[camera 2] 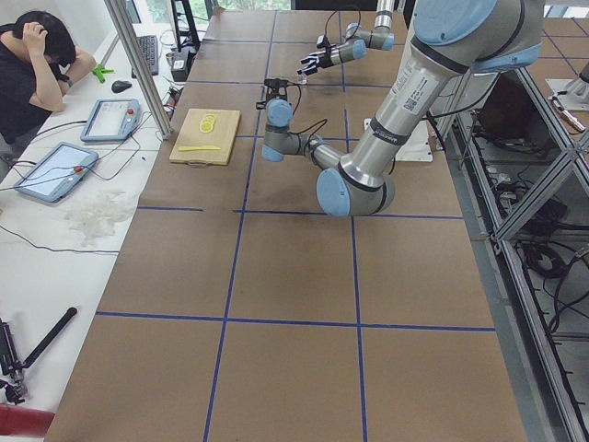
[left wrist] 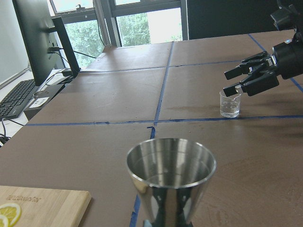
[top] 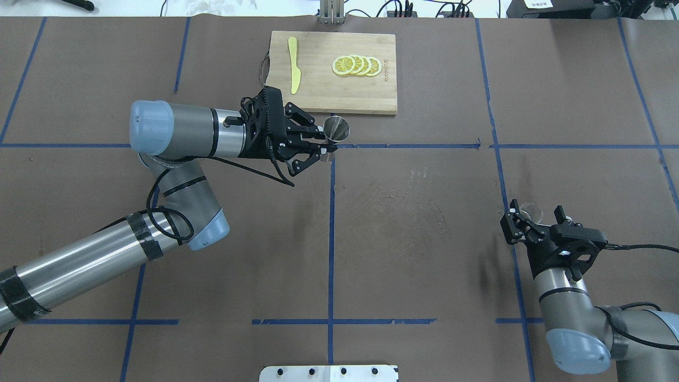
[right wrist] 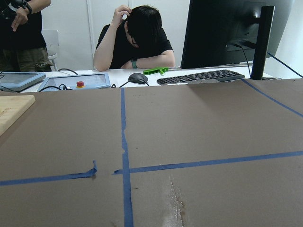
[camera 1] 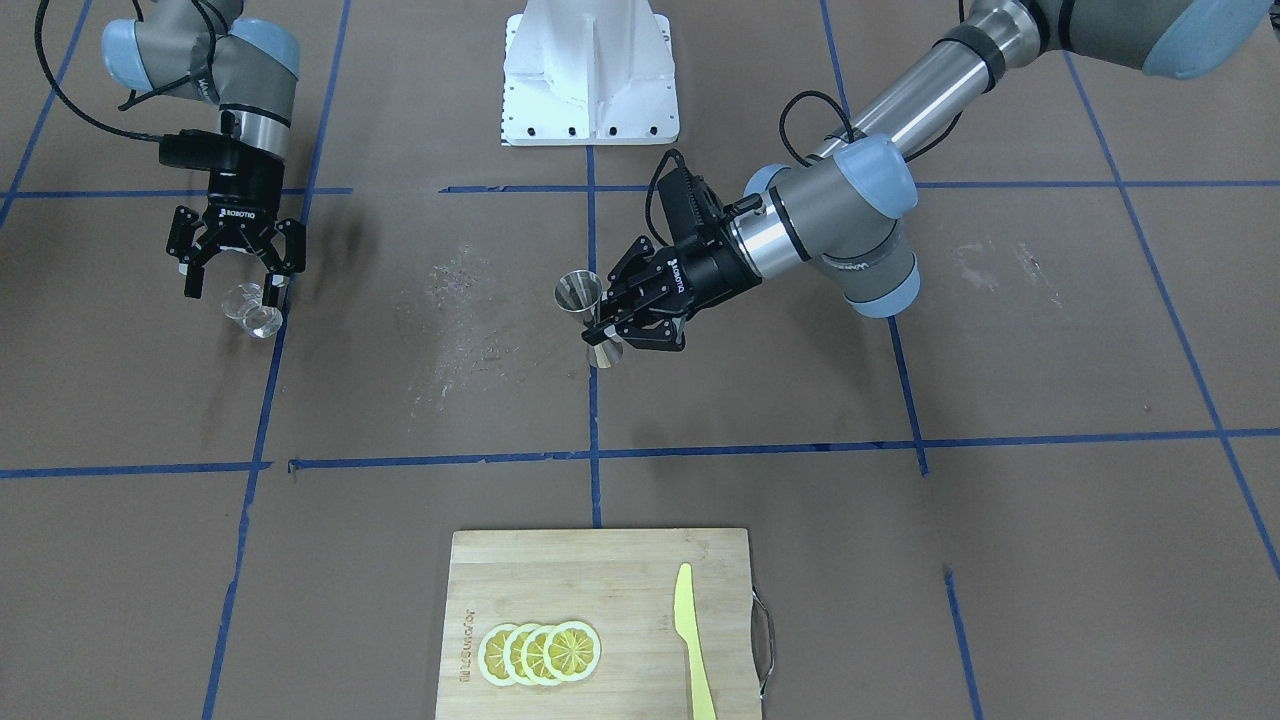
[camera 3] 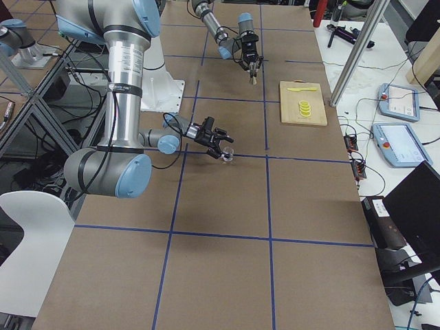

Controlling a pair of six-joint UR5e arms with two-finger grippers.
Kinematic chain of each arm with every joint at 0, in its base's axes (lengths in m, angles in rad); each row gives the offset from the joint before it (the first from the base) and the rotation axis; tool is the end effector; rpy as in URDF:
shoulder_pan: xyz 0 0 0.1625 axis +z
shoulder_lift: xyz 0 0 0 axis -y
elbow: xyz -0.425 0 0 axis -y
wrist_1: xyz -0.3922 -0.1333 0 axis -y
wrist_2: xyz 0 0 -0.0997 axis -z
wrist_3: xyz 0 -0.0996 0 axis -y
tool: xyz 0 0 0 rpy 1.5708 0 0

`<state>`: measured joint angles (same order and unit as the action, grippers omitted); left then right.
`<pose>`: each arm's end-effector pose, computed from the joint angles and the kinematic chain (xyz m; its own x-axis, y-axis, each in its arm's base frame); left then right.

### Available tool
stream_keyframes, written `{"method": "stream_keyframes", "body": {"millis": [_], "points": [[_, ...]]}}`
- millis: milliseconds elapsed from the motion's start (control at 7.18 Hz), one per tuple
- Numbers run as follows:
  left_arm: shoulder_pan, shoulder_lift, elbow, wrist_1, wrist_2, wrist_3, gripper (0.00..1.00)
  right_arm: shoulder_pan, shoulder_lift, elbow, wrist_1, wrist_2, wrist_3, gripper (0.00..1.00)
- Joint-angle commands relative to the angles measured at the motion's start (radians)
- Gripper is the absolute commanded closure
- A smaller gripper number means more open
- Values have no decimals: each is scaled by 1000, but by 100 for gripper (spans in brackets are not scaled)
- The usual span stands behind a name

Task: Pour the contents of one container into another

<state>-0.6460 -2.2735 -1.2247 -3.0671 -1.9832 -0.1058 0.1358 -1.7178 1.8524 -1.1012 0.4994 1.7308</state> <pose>0.5044 -0.4972 0.2287 0.2193 0.9756 0.0095 0.2468 -0.0649 0.9669 -0.4017 -0.2777 0.5129 0.7159 0.1748 0.6759 -0.6817 0.3840 0.6227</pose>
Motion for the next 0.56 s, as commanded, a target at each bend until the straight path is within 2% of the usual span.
{"method": "stream_keyframes", "body": {"millis": [0,418], "points": [[-1,0,-1,-1,1,0,100,-2,20,-38,-2,-13,0,0],[-1,2,-1,-2,1,0,100,-7,21,-71,-5,-15,0,0]]}}
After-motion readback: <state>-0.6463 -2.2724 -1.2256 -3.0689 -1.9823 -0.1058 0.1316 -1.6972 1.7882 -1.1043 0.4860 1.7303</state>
